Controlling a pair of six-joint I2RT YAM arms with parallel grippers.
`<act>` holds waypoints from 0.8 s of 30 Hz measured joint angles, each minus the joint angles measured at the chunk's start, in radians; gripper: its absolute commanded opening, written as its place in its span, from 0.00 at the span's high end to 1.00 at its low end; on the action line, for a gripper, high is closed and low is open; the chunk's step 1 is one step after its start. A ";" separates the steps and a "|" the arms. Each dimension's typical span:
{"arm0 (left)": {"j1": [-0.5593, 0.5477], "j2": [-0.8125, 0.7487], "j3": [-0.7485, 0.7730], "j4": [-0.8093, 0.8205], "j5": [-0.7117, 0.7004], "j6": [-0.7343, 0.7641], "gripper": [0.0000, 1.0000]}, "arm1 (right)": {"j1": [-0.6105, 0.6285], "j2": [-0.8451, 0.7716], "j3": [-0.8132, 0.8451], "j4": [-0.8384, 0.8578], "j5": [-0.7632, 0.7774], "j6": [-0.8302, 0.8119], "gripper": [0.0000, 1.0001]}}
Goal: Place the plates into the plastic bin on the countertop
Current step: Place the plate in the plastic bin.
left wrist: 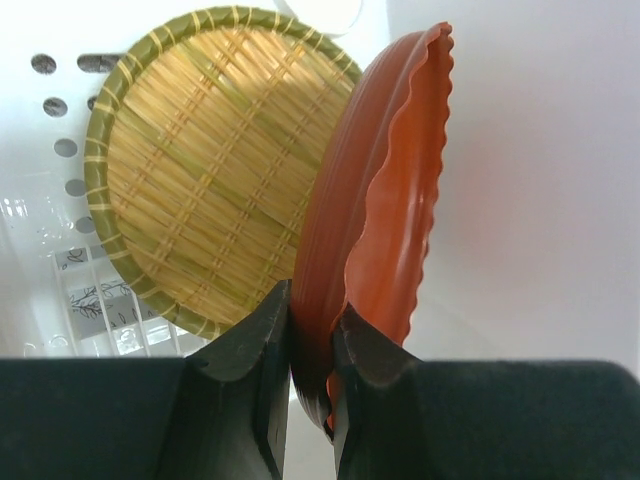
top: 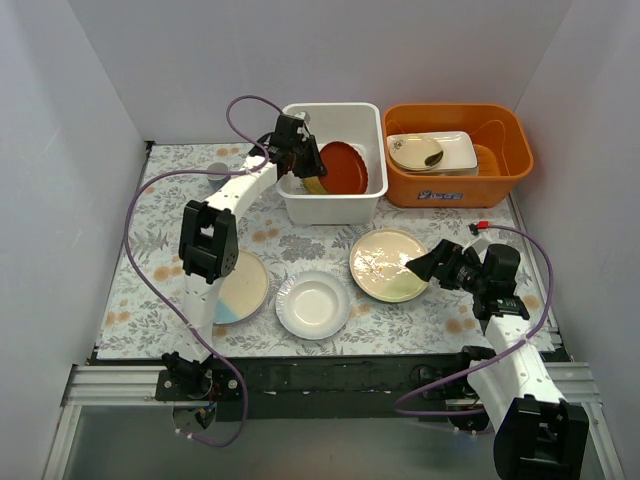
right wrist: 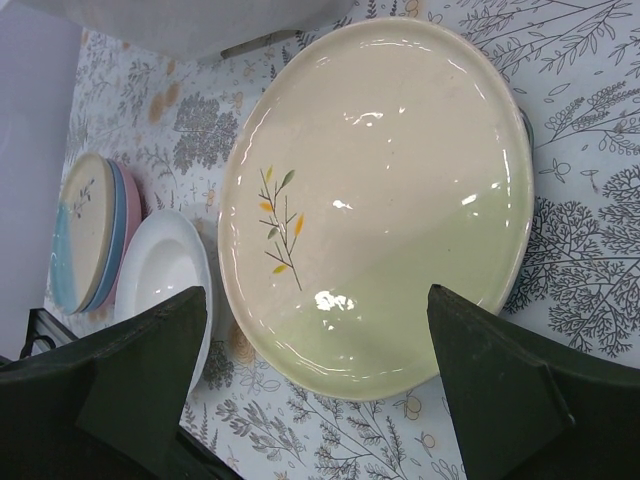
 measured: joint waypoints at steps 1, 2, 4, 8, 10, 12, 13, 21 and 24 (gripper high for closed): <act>0.000 0.008 0.000 -0.006 0.001 0.002 1.00 | 0.000 0.000 0.000 0.000 0.000 0.000 0.02; 0.000 0.012 0.002 -0.011 0.004 0.004 1.00 | 0.000 0.000 0.000 0.000 -0.002 0.000 0.02; 0.000 0.017 0.002 -0.021 0.011 0.005 0.99 | 0.000 0.003 0.000 0.000 -0.002 0.000 0.02; 0.000 0.017 0.011 -0.034 0.018 0.015 0.95 | 0.000 0.008 0.000 0.001 -0.002 0.001 0.02; 0.000 0.017 0.013 -0.037 0.019 0.019 0.91 | 0.000 0.010 0.000 0.001 -0.002 0.001 0.02; 0.000 0.017 0.015 -0.040 0.019 0.024 0.84 | 0.000 0.013 0.000 0.001 -0.002 0.001 0.02; 0.000 0.017 0.015 -0.040 0.019 0.027 0.82 | 0.000 0.013 0.000 0.002 -0.002 0.001 0.02; 0.000 0.017 0.017 -0.050 0.003 0.064 0.47 | 0.000 0.013 0.000 0.007 -0.003 0.001 0.02; 0.000 0.017 0.017 -0.053 -0.006 0.072 0.34 | 0.000 0.014 0.000 0.007 -0.003 0.001 0.02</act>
